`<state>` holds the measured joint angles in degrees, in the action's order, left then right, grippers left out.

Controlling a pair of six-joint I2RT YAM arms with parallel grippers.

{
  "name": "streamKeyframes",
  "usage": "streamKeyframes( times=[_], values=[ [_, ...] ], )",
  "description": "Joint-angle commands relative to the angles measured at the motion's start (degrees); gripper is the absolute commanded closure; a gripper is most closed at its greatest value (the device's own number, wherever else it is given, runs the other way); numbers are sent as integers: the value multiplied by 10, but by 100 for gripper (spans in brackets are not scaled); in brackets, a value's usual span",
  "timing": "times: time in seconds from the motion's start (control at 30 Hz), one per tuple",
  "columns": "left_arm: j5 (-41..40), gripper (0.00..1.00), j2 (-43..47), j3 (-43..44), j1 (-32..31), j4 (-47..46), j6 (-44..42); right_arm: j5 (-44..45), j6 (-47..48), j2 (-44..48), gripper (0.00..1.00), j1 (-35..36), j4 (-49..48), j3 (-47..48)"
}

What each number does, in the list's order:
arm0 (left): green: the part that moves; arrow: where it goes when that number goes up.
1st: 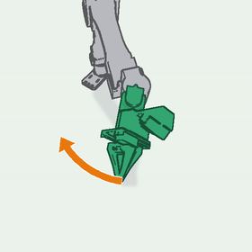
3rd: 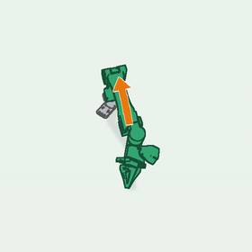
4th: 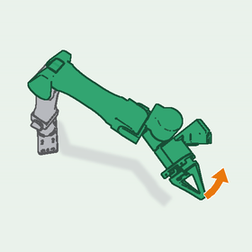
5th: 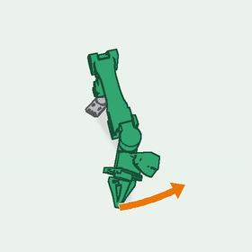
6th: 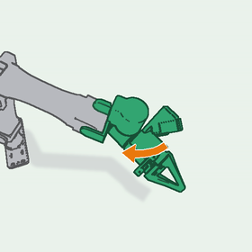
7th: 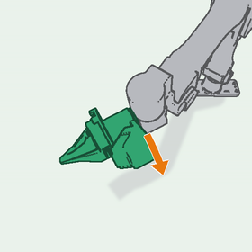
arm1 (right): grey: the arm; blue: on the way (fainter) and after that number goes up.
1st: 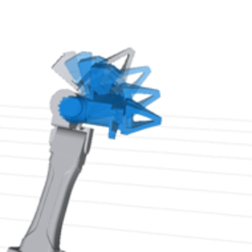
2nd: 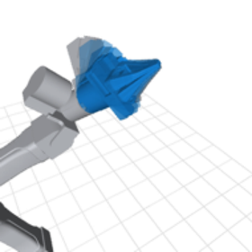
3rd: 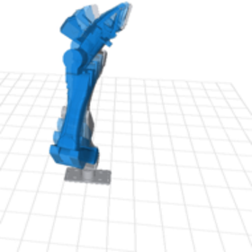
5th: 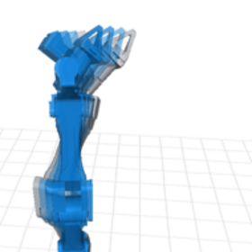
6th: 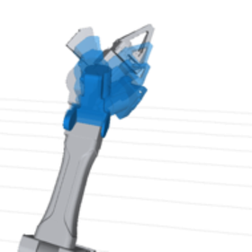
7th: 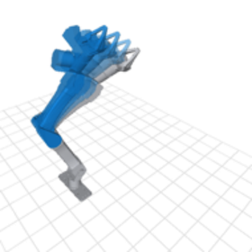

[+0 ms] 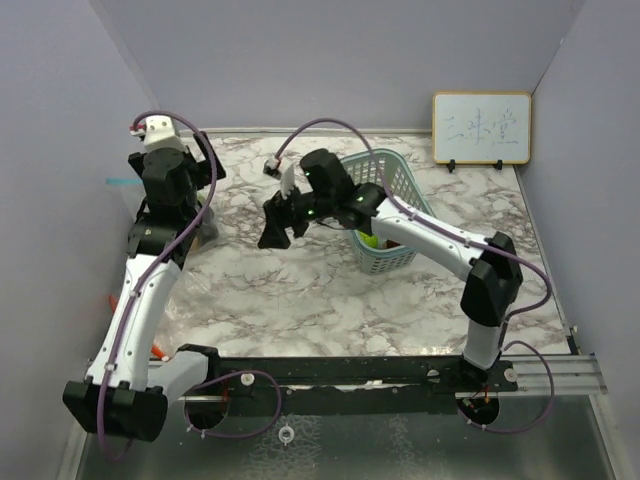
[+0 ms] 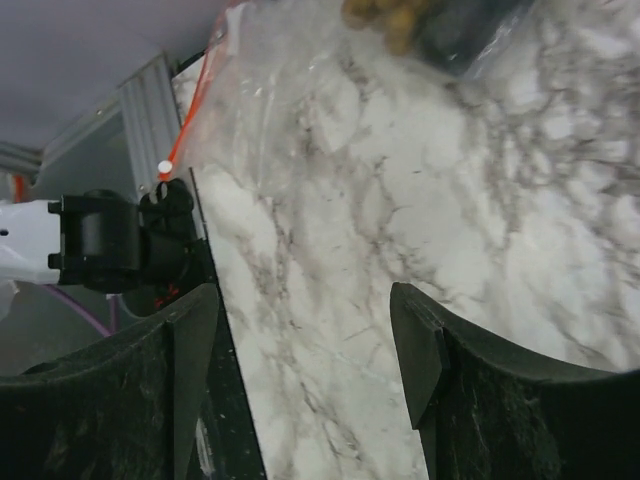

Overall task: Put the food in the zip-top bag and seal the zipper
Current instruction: Place the zipper food storage bag at the center of the board, then pick up the zipper food storage bag at the corner of the board.

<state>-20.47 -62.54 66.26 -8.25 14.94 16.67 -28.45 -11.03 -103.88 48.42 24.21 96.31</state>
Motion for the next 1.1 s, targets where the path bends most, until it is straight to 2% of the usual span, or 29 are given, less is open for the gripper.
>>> streamKeyframes(
  times=[0.0, 0.13, 0.37, 0.63, 0.8, 0.93, 0.97, 1.03, 1.07],
  values=[
    [-54, 1, 69, 39, 3, 19, 5, -59, -59, -77, 30, 51, -32, 35],
    [-105, 5, 123, 44, 3, 77, 39, -80, -92, -155, 28, 84, -39, 92],
    [-172, 13, 218, 48, 2, 82, 35, -85, -142, -277, 27, 131, -58, 196],
    [-159, 14, 261, 28, 3, 110, 46, -38, -129, -390, 27, 163, -34, 314],
    [-148, 14, 265, 20, 3, 116, 48, 8, -114, -423, 30, 166, -26, 330],
    [-134, 14, 264, 18, 3, 116, 50, 44, -92, -439, 40, 167, -12, 343],
    [-130, 14, 263, 18, 3, 115, 50, 58, -83, -440, 49, 166, -5, 344],
    [-124, 14, 261, 18, 3, 112, 50, 78, -71, -429, 77, 161, 4, 335],
    [-120, 15, 259, 19, 3, 109, 50, 86, -69, -408, 85, 156, 2, 320]
  ],
)
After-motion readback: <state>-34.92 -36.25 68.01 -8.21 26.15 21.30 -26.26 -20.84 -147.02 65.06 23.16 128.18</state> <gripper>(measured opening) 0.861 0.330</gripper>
